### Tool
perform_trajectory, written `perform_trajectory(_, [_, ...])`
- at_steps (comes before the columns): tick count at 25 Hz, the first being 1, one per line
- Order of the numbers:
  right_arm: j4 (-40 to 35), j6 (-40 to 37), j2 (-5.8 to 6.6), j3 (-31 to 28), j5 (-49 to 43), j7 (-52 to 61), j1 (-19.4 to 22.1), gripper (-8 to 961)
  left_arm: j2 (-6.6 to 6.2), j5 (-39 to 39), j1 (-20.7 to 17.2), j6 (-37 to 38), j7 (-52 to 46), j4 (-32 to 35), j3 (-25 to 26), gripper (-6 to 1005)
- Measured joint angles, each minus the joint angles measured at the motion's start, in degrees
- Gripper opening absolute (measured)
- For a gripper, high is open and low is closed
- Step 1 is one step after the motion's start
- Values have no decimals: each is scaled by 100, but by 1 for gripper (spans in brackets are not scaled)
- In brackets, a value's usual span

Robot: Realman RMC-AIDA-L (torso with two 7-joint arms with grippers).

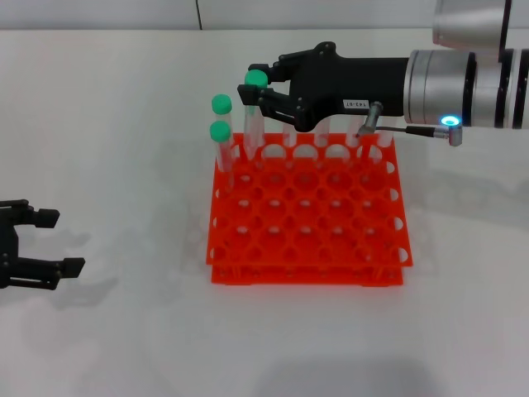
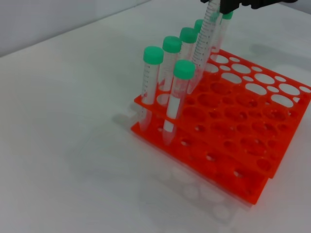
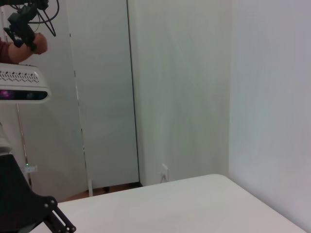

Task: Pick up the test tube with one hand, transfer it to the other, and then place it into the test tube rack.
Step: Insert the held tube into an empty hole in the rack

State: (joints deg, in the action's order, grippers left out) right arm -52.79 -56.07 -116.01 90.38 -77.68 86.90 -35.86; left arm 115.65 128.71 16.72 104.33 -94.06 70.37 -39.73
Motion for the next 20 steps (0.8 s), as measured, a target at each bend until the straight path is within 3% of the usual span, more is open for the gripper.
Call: perform_trajectory(20, [224,77,0,45,-1,5,-50,279,29,28,86,0,23,2,-9,886])
